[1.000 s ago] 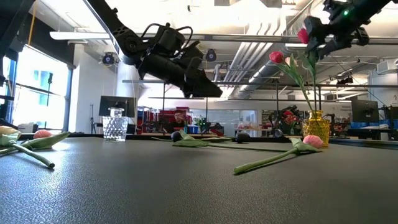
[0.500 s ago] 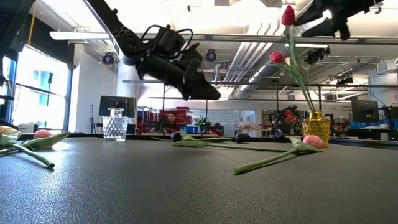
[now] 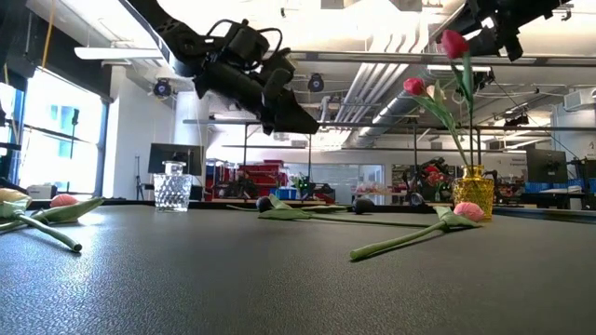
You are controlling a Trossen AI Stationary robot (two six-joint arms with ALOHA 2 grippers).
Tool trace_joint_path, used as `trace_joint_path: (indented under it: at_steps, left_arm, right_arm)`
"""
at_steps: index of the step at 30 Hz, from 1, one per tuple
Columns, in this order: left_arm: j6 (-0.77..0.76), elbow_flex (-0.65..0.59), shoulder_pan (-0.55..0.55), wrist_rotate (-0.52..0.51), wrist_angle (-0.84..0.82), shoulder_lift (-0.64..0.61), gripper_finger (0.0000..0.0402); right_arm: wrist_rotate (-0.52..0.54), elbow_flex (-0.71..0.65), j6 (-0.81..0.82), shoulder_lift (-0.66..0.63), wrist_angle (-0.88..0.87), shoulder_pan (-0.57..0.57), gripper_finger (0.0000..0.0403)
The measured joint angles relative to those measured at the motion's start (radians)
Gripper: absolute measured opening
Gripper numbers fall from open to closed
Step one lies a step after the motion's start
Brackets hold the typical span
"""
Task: Sort flowers into vase by color
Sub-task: Put the orange flower into the yellow flower vase
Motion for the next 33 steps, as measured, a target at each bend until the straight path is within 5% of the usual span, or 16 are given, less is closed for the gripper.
trace_joint_path:
  at_steps: [14, 21, 27, 33]
  left_arm:
    - [0.033, 0.001, -0.027, -0.124, -0.265, -0.019, 0.0106]
    - [0.018, 0.001, -0.082, -0.316, -0.484, -0.056, 0.0106]
    - [-0.111, -0.074, -0.189, -0.402, -0.605, -0.142, 0.0106]
    - [-0.347, -0.203, -0.284, -0.472, -0.686, -0.304, 0.0106]
  right_arm:
    - [0.220, 0.000, -0.162, -0.068, 0.113, 0.166, 0.0224]
    - [0.076, 0.000, -0.201, -0.085, 0.089, 0.214, 0.0224]
    - [-0.030, 0.000, -0.210, -0.056, 0.050, 0.258, 0.0224]
    - [0.135, 0.000, -0.174, 0.004, -0.003, 0.283, 0.0224]
